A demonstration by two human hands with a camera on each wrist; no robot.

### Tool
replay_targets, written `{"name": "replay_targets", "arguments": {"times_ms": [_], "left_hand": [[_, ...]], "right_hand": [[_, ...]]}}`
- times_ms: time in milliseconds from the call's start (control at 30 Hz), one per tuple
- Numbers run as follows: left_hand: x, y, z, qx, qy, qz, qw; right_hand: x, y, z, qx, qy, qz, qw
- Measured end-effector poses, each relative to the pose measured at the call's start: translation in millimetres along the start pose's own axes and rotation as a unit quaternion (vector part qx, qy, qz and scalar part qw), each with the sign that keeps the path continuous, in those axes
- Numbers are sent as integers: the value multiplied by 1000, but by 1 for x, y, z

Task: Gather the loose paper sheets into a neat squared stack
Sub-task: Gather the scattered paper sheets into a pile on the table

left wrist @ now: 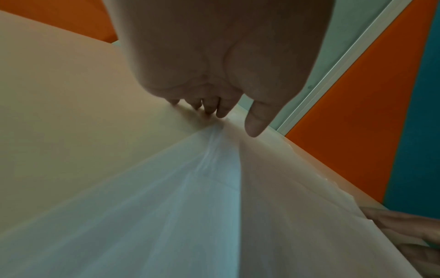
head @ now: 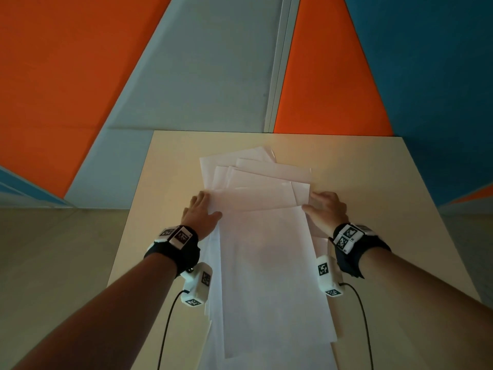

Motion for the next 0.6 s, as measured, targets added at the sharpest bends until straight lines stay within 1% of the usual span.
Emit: {"name": "replay_targets", "arguments": {"times_ms": [133, 233, 300, 333, 367, 400, 467, 500, 567, 600], "left_hand": [[17, 2, -4, 1, -27, 14, 1000], [16, 10, -5, 2, -12, 27, 1000], [14, 12, 2, 15, -23, -17, 999], [16, 8, 10, 18, -46, -51, 997], [20, 1, 20, 16, -82, -86, 993], [27, -8, 32, 10, -128, -121, 984], [38, -31, 58, -9, -218, -188, 958], [41, -44, 70, -22, -249, -215, 944], [42, -67, 89, -51, -290, -258, 920], [40, -79, 97, -65, -305, -278, 909]], "right_hand": [[-19, -11, -9, -20, 30, -11, 999], [-32, -13, -15, -40, 43, 2, 998], [-44, -7, -19, -28, 58, 15, 998], [-52, -2, -22, -10, 78, 23, 997], [-60, 2, -26, 5, 99, 34, 994], [-67, 1, -31, 5, 119, 41, 992], [-82, -7, -34, -37, 160, 75, 984], [-88, -13, -37, -66, 181, 102, 976], [-100, -26, -40, -121, 225, 187, 948], [-103, -32, -40, -146, 236, 221, 935]]}}
Point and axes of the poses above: each hand's wrist, its own z-axis away from the middle knuckle, its own y-axis out of the back of the hand, x = y × z, the point moved 7 cm from there along -z, towards the middle knuckle, and after that the axes turned 5 degrees about y, right-handed, at the moved point
